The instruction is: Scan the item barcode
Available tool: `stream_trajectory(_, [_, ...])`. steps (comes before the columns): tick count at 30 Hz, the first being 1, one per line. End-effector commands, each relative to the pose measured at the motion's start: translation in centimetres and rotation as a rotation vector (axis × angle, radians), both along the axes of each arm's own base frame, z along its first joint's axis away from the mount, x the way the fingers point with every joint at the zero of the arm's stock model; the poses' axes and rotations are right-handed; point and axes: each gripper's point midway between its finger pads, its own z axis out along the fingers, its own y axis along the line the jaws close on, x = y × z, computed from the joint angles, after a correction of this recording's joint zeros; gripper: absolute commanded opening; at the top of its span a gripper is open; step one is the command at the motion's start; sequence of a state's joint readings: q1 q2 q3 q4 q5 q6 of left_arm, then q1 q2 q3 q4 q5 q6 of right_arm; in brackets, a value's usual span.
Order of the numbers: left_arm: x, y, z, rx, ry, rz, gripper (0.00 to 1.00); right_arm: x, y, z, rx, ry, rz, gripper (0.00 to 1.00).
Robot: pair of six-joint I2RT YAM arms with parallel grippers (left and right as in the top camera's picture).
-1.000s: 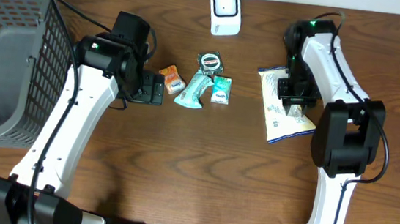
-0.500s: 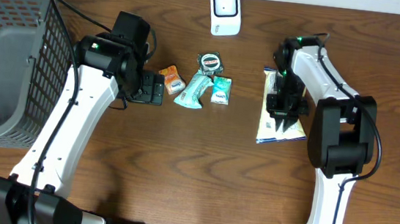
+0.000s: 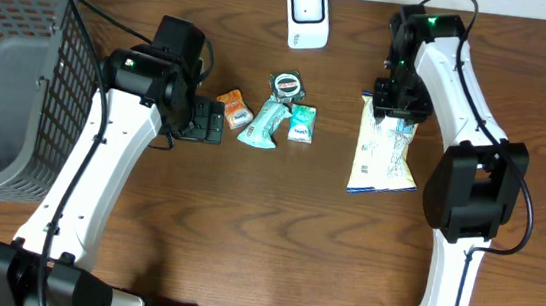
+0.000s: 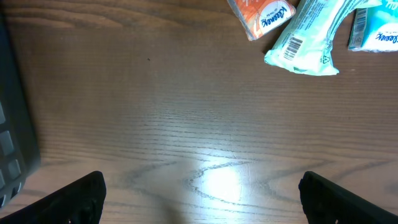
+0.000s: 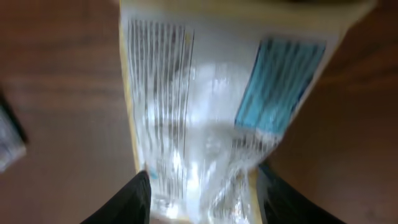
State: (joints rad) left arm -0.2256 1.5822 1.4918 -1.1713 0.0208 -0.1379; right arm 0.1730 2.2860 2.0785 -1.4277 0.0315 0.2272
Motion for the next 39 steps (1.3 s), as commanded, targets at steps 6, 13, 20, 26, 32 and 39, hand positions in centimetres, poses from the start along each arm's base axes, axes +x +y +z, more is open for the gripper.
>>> stream_trajectory(6, [-0.1, 0.1, -0.2, 0.006, 0.009, 0.006, 0.98, 1.5, -1.0, -4.4, -0.037, -0.075, -0.011, 0.59])
stream_trajectory(13, [-0.1, 0.1, -0.2, 0.006, 0.009, 0.006, 0.98, 4.7, 0.3, -4.5, 0.007, -0.21, -0.006, 0.64])
stream_trajectory(20, [-0.1, 0.1, -0.2, 0.006, 0.009, 0.006, 0.98, 4.9, 0.2, 1.2, 0.011, -0.208, -0.01, 0.64])
stream_trajectory(26, [-0.1, 0.1, -0.2, 0.006, 0.009, 0.006, 0.98, -2.1, 0.0, 1.6, -0.017, 0.073, 0.006, 0.49])
stream_trajectory(32, [-0.1, 0.1, -0.2, 0.006, 0.009, 0.006, 0.98, -6.0, -0.5, -1.3, -0.048, 0.238, 0.014, 0.51])
stream_trajectory(39, [-0.1, 0.1, -0.2, 0.006, 0.009, 0.006, 0.98, -6.5, 0.8, -5.8, 0.026, 0.231, 0.003, 0.5])
